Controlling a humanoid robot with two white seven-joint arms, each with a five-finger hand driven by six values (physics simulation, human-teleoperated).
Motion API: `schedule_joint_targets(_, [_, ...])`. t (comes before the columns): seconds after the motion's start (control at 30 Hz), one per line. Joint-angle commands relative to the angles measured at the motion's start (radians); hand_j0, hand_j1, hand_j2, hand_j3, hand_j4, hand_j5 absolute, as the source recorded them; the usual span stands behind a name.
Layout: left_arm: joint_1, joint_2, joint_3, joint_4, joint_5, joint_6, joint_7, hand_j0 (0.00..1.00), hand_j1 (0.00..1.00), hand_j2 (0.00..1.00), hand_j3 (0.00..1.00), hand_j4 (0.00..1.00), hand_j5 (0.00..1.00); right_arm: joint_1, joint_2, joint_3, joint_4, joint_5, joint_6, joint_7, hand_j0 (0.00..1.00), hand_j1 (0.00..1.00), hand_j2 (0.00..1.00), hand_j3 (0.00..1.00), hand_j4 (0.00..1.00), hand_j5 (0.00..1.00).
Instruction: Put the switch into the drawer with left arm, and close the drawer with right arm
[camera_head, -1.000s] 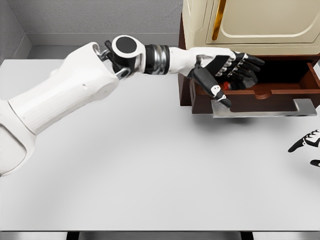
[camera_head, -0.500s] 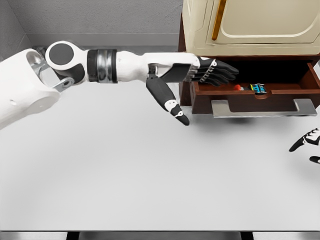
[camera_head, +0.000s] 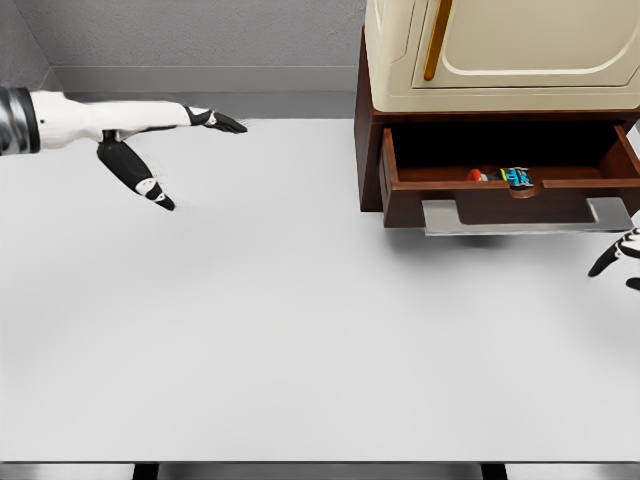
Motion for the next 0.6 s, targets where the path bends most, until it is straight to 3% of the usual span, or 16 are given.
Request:
schedule_joint_targets(0.0, [0.000,-0.004,-0.021,0.039,-0.190,-0.096,0.000,1.00,1.00,1.00,1.00,1.00,1.00,-0.002,-0.008,0.006,-0.001,-0.010,0.003,-0.001,0.59,0.59,0.59,0.59,0.59,0.59])
schedule_joint_targets(0.07, [-0.005,-0.003,0.002,0.047,-0.356,-0.311,0.000,1.00,1.00,1.00,1.00,1.00,1.00,-0.015,-0.016,0.024,0.001,-0.012,0.003,-0.001,0.59,0.59,0.59,0.59,0.59,0.59])
schedule_joint_targets(0.1, [-0.003,-0.003,0.003,0.044,-0.368,-0.376,0.000,1.00,1.00,1.00,1.00,1.00,1.00,-0.020,-0.016,0.026,0.001,-0.012,0.003,-0.001,0.59,0.59,0.59,0.59,0.59,0.59])
schedule_joint_targets(0.27, [0.018,0.040,0.052,0.073,-0.359,-0.376,0.000,1.00,1.00,1.00,1.00,1.00,1.00,-0.075,-0.018,0.073,0.007,-0.013,0.003,-0.001,0.59,0.59,0.59,0.59,0.59,0.59])
schedule_joint_targets(0.43, [0.187,0.032,0.290,0.069,-0.358,-0.376,0.000,1.00,1.00,1.00,1.00,1.00,1.00,-0.100,-0.018,0.087,0.007,-0.013,0.003,-0.001,0.59,0.59,0.59,0.59,0.59,0.59])
schedule_joint_targets(0.57, [0.189,0.035,0.292,0.049,-0.355,-0.376,0.000,1.00,1.00,1.00,1.00,1.00,1.00,-0.133,-0.018,0.132,0.010,-0.013,0.003,-0.001,0.59,0.59,0.59,0.59,0.59,0.59])
